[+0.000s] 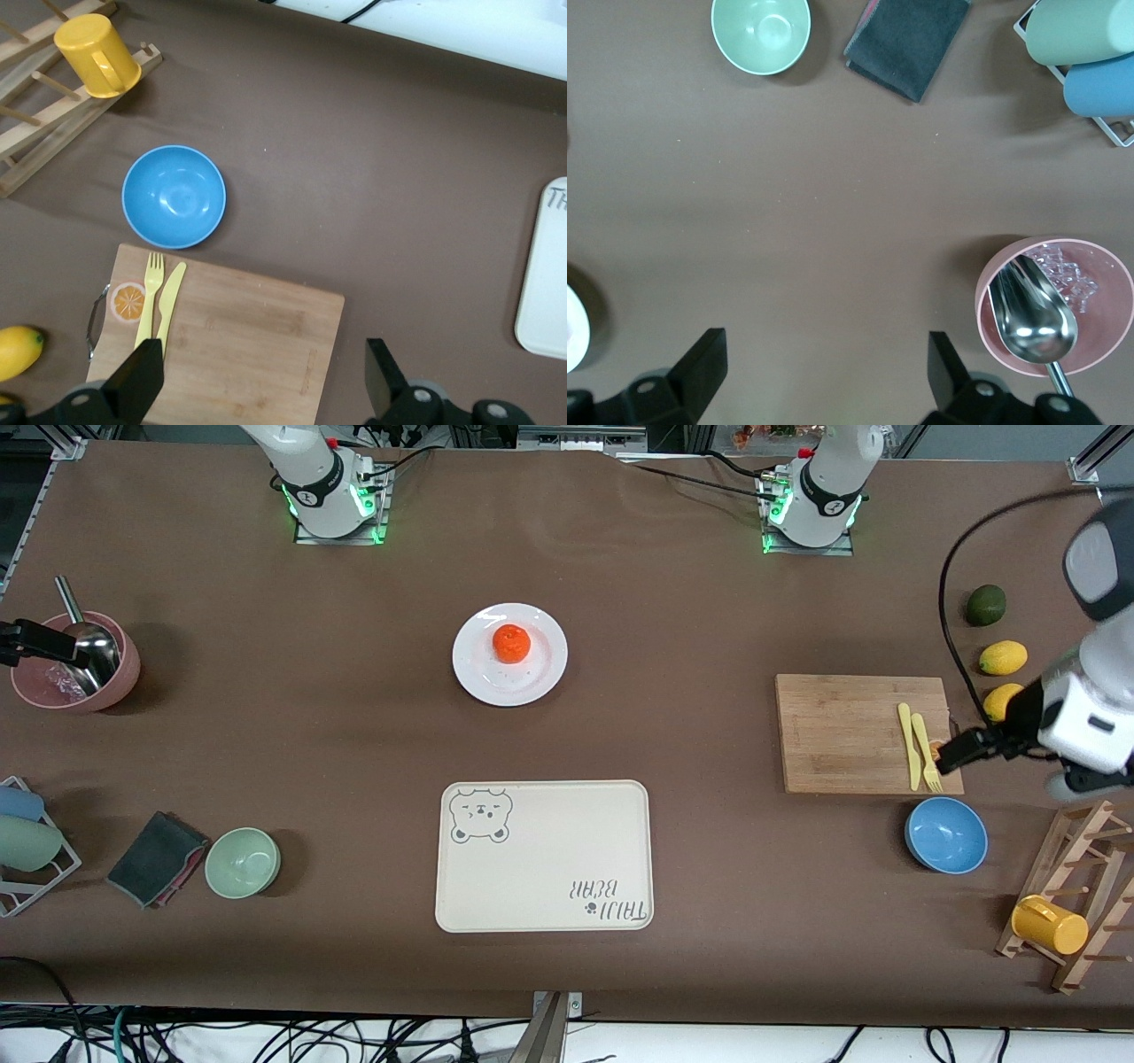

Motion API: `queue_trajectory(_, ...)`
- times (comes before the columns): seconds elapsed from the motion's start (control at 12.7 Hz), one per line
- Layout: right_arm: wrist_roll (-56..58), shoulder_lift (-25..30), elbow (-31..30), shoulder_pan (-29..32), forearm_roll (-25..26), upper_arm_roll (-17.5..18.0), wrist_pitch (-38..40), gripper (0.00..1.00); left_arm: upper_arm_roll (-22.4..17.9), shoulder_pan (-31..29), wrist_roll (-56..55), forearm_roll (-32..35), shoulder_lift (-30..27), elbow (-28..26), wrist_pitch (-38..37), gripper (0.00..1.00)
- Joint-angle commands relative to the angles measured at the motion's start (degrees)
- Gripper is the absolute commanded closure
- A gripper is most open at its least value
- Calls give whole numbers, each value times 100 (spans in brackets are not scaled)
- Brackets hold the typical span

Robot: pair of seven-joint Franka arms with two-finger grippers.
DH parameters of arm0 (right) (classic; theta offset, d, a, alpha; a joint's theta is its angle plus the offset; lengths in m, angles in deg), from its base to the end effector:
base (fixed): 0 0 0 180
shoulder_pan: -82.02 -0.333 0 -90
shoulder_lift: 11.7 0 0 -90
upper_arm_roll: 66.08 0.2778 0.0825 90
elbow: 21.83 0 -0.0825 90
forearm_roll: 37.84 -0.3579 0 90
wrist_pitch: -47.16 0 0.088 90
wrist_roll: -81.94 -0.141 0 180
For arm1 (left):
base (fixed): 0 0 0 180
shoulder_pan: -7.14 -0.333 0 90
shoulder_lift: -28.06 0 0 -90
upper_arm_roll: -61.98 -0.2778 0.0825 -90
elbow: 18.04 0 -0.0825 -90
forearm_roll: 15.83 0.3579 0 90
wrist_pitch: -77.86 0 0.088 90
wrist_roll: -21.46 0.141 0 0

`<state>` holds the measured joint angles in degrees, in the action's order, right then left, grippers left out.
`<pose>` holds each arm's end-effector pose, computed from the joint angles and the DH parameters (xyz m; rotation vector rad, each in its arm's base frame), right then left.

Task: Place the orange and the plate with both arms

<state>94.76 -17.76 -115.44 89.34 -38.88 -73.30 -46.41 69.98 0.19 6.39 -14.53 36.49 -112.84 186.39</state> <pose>0.5340 -0.1337 0.4726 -3.1076 0.0499 0.1579 0.5901 -0.0049 0.4626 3.1039 0.3757 0.1459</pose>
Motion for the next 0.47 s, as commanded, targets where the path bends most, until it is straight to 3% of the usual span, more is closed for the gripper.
queue_trajectory(0.0, 45, 0, 62, 24, -46, 10, 6, 0, -280, 246, 74, -86, -675, -784, -191, 0)
queue_trajectory(0.08, 45, 0, 62, 24, -46, 10, 6, 0, -551, 534, 57, -103, -667, -699, -296, 0)
queue_trajectory(0.16, 53, 0, 62, 24, -46, 10, 6, 0, -736, 668, 170, -164, -693, -550, -854, 0)
queue_trajectory(0.4, 45, 0, 62, 24, -46, 10, -3, 0, -782, 783, 522, -174, -649, -41, -1595, 0)
